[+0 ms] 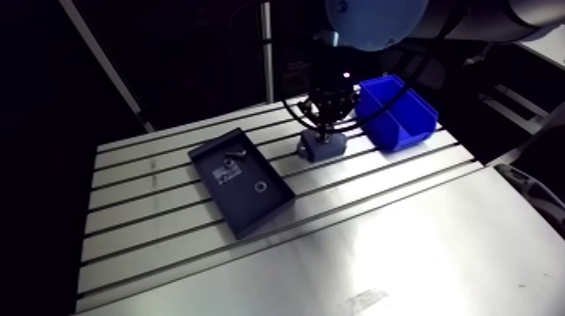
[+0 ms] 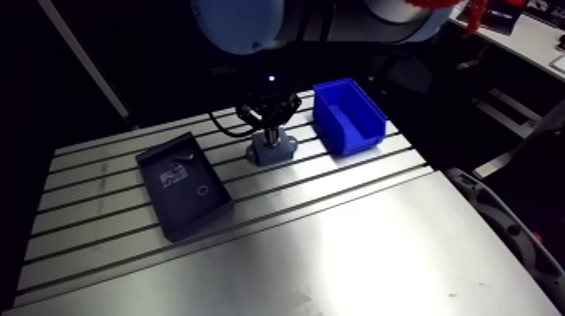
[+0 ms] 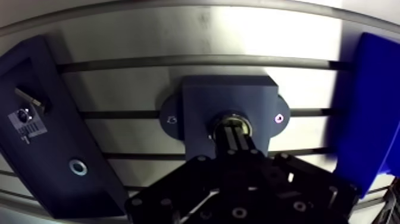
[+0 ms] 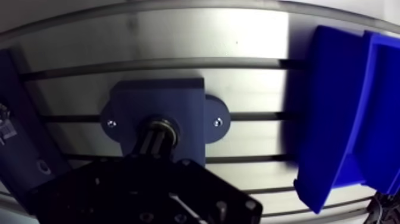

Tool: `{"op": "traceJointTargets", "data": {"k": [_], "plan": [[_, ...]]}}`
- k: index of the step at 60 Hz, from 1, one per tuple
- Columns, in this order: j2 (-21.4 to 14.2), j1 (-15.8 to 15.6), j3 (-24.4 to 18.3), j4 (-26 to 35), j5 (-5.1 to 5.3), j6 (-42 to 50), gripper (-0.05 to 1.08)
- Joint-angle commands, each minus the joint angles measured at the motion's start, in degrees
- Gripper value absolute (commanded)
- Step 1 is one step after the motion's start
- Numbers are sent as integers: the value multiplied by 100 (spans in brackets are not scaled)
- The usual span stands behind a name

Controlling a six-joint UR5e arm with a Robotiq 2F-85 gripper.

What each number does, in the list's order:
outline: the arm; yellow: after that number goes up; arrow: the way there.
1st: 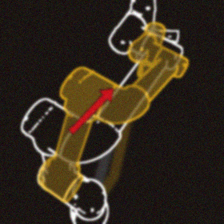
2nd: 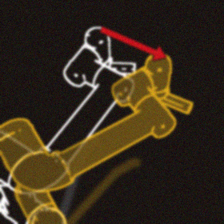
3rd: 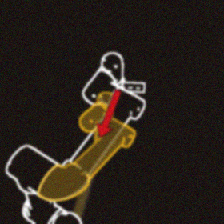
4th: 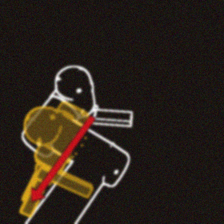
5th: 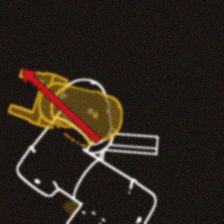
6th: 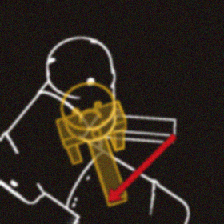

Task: Pick up the bearing and press it into the housing until flush.

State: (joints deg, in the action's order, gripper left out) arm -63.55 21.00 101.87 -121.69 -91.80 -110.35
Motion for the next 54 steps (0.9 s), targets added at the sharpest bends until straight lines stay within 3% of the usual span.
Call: {"op": "traceJointTargets", "data": {"k": [1,12,54], "plan": [[32,1,4,0,0,0,107],[48,-8,47,-245,-35,-61,107],[67,-8,65,-246,-26,-79,107]]}}
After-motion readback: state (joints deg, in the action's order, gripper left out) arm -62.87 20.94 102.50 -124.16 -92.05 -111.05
